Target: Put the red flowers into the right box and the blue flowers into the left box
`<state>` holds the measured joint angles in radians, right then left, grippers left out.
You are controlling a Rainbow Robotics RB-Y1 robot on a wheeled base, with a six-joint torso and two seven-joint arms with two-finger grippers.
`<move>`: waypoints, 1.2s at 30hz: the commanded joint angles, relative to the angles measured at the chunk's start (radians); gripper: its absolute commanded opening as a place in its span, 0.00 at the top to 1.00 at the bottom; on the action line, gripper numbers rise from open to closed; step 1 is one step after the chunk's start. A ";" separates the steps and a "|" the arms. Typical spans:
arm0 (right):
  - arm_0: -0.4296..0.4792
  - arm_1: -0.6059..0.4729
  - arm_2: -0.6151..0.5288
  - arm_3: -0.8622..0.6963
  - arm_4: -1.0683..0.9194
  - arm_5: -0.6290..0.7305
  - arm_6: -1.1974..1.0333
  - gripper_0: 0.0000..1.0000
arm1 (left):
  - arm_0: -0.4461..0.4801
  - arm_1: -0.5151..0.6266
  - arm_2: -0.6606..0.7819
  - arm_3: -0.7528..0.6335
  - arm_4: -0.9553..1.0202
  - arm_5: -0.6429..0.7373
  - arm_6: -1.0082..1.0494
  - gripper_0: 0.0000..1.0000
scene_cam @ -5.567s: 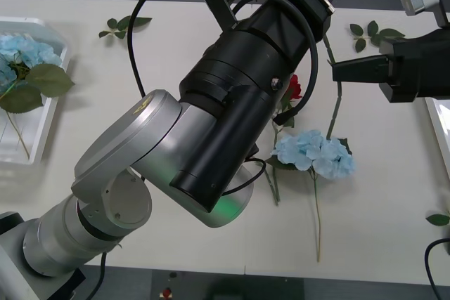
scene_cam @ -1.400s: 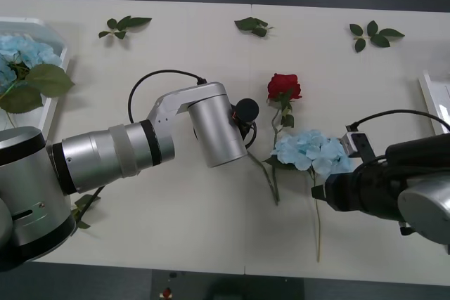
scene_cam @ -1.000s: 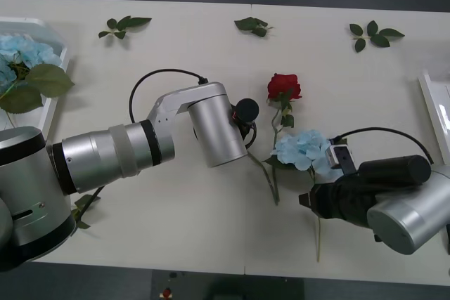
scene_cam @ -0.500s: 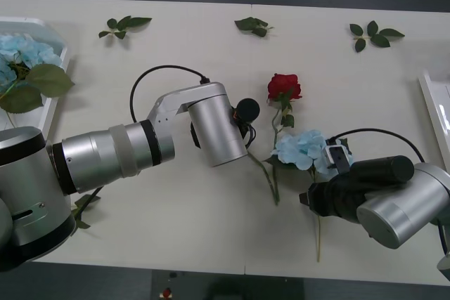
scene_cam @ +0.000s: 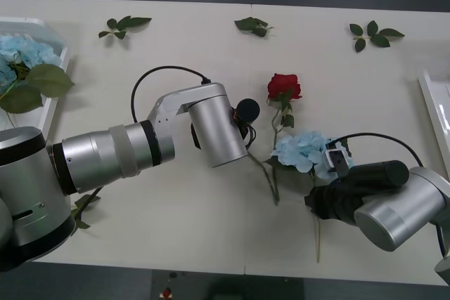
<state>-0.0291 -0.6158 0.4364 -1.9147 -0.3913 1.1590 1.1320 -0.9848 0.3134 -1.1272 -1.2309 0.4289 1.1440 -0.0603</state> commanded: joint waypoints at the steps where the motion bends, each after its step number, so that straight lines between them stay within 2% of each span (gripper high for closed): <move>1: -0.003 -0.018 0.001 -0.006 0.011 0.001 -0.021 0.64 | -0.029 -0.020 -0.016 -0.007 -0.006 0.003 -0.027 0.87; 2: -0.003 -0.015 0.001 -0.003 0.012 -0.002 -0.023 0.79 | -0.028 -0.020 -0.016 -0.005 -0.006 0.003 -0.029 0.94; 4: -0.003 -0.013 0.002 0.003 0.012 -0.012 -0.023 0.96 | -0.029 -0.020 -0.016 -0.001 -0.007 0.003 -0.033 1.00; 5: -0.003 -0.013 0.004 0.010 0.014 -0.019 -0.023 0.99 | -0.029 -0.020 -0.016 0.005 -0.007 0.003 -0.035 1.00; 16: -0.005 -0.015 0.015 0.017 0.023 -0.036 -0.023 1.00 | -0.034 -0.010 -0.016 0.010 -0.033 0.017 -0.061 1.00; 20: -0.011 -0.022 0.010 0.008 0.023 -0.036 -0.025 1.00 | -0.035 0.021 0.020 -0.029 -0.039 0.028 -0.092 1.00; 29: -0.006 -0.048 -0.054 -0.076 -0.026 0.007 -0.034 1.00 | -0.012 0.115 0.239 -0.298 0.001 0.121 -0.286 1.00; 36: -0.002 -0.048 -0.105 -0.106 -0.047 0.038 -0.038 1.00 | 0.104 0.139 0.434 -0.522 0.004 0.141 -0.475 1.00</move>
<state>-0.0291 -0.6461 0.3517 -1.9834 -0.4274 1.1861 1.1305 -0.9192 0.4358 -0.7281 -1.6681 0.4338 1.2830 -0.4583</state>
